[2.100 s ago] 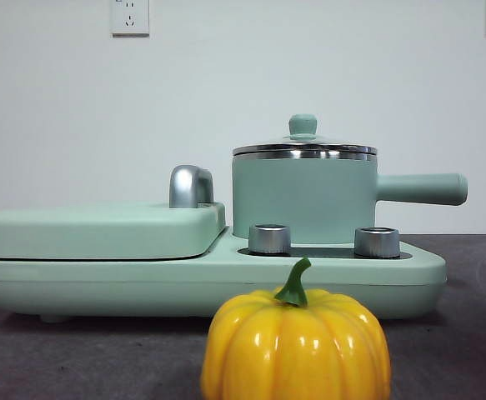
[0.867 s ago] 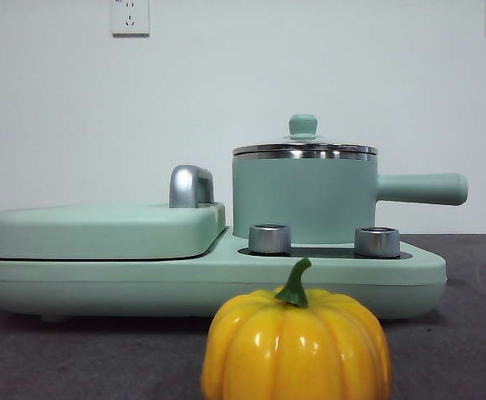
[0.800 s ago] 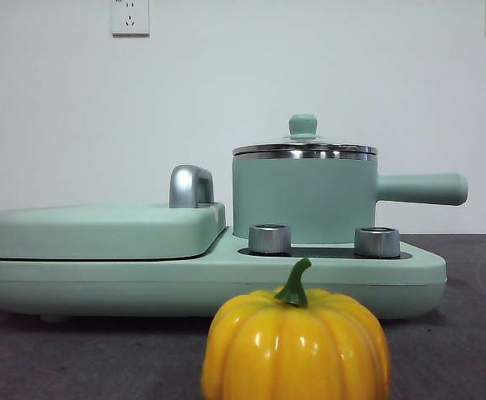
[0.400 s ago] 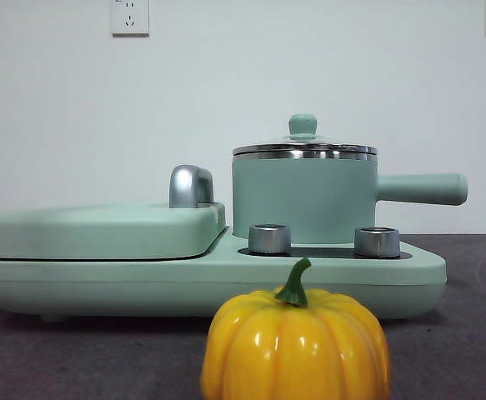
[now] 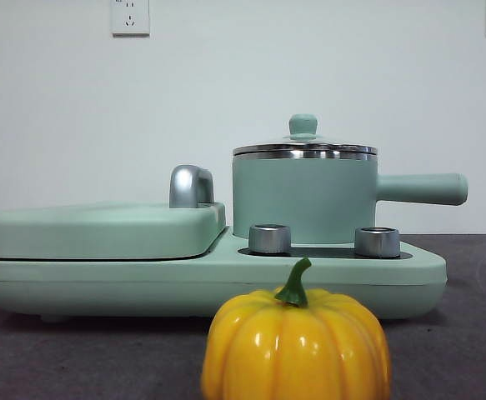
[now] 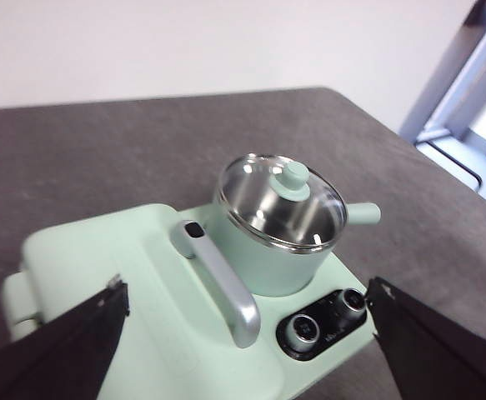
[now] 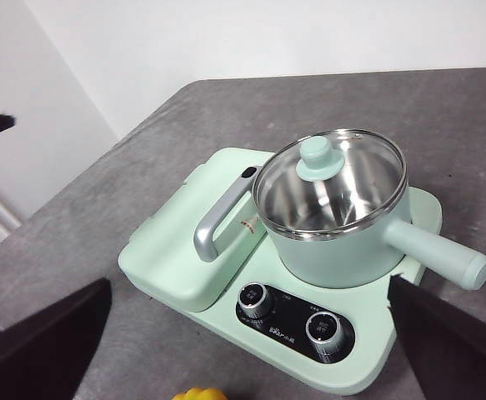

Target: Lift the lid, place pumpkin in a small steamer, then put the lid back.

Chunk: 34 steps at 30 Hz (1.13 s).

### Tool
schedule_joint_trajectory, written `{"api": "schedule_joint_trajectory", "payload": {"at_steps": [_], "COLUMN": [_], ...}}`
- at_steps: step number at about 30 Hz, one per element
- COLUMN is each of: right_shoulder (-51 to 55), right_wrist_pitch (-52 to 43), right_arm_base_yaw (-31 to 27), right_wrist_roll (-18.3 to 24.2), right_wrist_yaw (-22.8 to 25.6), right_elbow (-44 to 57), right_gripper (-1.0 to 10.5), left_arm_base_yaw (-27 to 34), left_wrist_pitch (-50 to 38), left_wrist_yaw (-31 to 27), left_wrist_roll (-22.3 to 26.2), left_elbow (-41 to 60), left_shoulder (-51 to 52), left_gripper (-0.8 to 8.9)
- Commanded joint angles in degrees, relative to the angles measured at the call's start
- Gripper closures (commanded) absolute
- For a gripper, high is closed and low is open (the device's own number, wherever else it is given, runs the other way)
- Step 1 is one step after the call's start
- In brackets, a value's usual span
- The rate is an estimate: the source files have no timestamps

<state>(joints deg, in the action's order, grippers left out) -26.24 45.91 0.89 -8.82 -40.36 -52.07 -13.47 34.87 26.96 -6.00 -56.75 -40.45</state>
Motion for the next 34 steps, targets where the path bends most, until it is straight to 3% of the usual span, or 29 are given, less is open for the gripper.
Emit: {"api": "schedule_joint_trajectory", "payload": {"at_steps": [1, 8, 18, 26, 34], "right_shoulder": [-0.2, -0.2, -0.2, -0.2, -0.2], "right_wrist_pitch": [-0.4, -0.4, -0.4, -0.4, -0.4], "right_arm_base_yaw": [0.2, 0.2, 0.2, 0.2, 0.2], "right_wrist_roll": [0.5, 0.5, 0.5, 0.5, 0.5], "right_wrist_yaw": [-0.1, -0.1, -0.1, -0.2, -0.2], "right_elbow": [-0.8, -0.8, -0.8, -0.8, -0.8], "right_gripper": [4.2, 4.2, 4.2, 4.2, 4.2], "left_arm_base_yaw": [-2.0, -8.9, -18.6, -23.5, -25.6], "left_wrist_pitch": [-0.6, -0.1, -1.9, -12.3, -20.3], "left_wrist_yaw": [0.2, -0.4, -5.8, -8.6, -9.4], "left_wrist_roll": [0.7, 2.9, 8.8, 13.0, 13.3], "left_elbow": [-4.2, -15.1, -29.4, -31.0, -31.0], "left_shoulder": [-6.1, -22.6, -44.5, -55.2, -60.7], "left_gripper": [3.45, 3.45, 3.45, 3.49, 3.52]}}
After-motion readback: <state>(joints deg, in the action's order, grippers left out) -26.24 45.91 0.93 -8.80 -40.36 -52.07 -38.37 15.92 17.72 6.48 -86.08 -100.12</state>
